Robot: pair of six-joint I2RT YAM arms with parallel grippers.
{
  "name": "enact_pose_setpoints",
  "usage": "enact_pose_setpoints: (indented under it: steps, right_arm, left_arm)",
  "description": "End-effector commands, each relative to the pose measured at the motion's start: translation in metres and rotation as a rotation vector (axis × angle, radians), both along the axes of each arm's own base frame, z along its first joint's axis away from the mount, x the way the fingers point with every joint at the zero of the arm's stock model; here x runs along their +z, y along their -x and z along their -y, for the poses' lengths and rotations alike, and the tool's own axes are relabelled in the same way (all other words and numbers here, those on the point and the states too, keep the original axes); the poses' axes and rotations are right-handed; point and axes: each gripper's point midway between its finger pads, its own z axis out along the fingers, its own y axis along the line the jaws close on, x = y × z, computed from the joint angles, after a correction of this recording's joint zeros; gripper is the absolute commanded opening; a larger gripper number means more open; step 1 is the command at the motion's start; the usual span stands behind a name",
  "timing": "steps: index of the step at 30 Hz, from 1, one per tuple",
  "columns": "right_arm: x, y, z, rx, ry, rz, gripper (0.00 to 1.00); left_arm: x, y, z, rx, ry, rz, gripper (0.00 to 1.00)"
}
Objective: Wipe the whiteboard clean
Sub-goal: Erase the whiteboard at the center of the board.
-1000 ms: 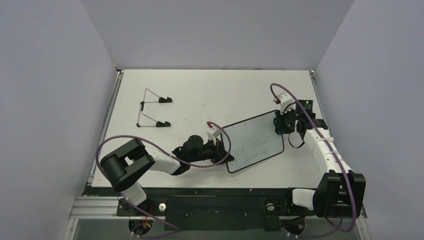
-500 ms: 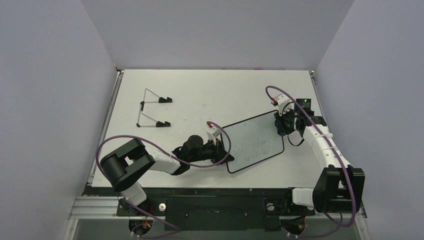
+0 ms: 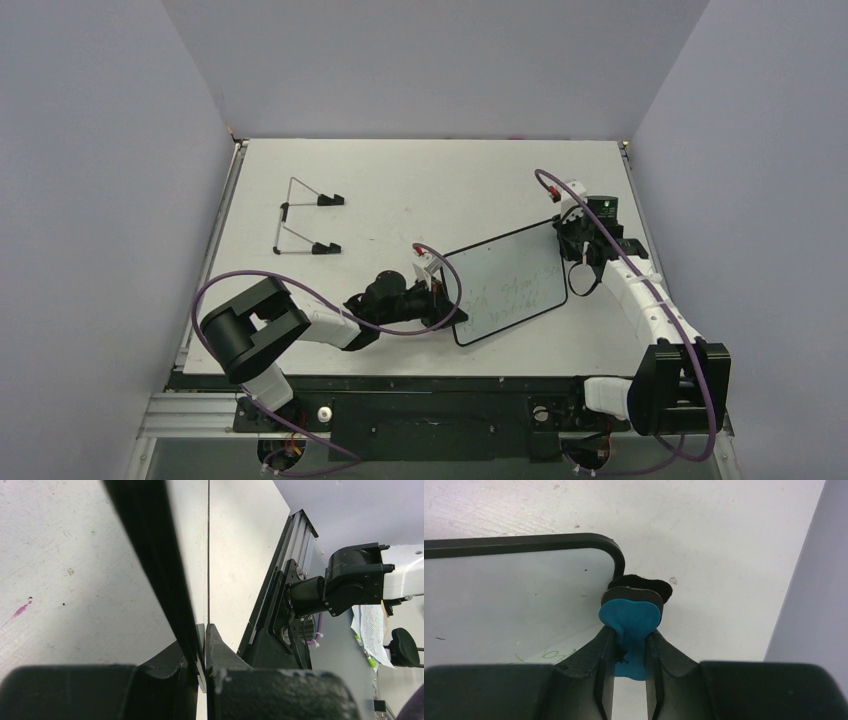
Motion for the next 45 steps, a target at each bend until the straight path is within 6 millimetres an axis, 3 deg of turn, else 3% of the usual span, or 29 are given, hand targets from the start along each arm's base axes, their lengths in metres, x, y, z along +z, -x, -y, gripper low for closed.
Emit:
enact_pose_setpoints:
  steps: [1,4,7,10,13,15,18,24,28,33,37,42,45]
  right_arm:
    - [0.015,-0.01,-0.003,0.01,-0.008,0.063,0.0]
    - [-0.002,0.013,-0.037,0.244,-0.054,-0.076,0.0]
    - [0.001,0.015,-0.046,0.306,-0.059,-0.08,0.0]
    - [0.012,0.001,-0.035,0.173,-0.059,0.001,0.0]
    - [0.022,-0.013,-0.005,-0.028,-0.015,0.098,0.0]
    - [0.027,-0.018,0.002,-0.066,-0.003,0.145,0.0]
    - [0.02,-0.014,0.0,-0.037,0.008,0.122,0.0]
    - [-0.026,0.026,-0.013,0.264,0.111,-0.216,0.0]
    - [-0.037,0.037,-0.011,0.319,0.158,-0.299,0.0]
    - [-0.039,0.042,-0.003,0.303,0.194,-0.322,0.0]
    - [-0.04,0.043,-0.011,0.323,0.151,-0.328,0.0]
    - [-0.024,0.017,0.011,0.099,0.187,-0.187,0.0]
    - [-0.02,0.013,0.015,0.056,0.18,-0.155,0.0]
  left_arm:
    - [0.03,0.002,0.01,-0.05,0.092,0.096,0.0]
    - [0.03,0.002,0.01,-0.05,0.092,0.097,0.0]
    - [0.03,0.002,0.009,-0.049,0.089,0.098,0.0]
    - [0.03,0.001,0.009,-0.048,0.088,0.098,0.0]
    - [0.03,0.001,0.01,-0.05,0.089,0.098,0.0]
    - [0.029,0.001,0.01,-0.05,0.088,0.097,0.0]
    - [0.029,0.001,0.01,-0.05,0.087,0.095,0.0]
    - [0.028,0.001,0.007,-0.043,0.084,0.095,0.0]
    - [0.027,0.001,0.005,-0.04,0.085,0.095,0.0]
    - [0.028,0.001,0.004,-0.038,0.087,0.094,0.0]
    - [0.028,0.001,0.004,-0.04,0.09,0.093,0.0]
    - [0.028,0.001,0.004,-0.037,0.091,0.094,0.0]
    - [0.028,0.001,0.005,-0.037,0.091,0.092,0.0]
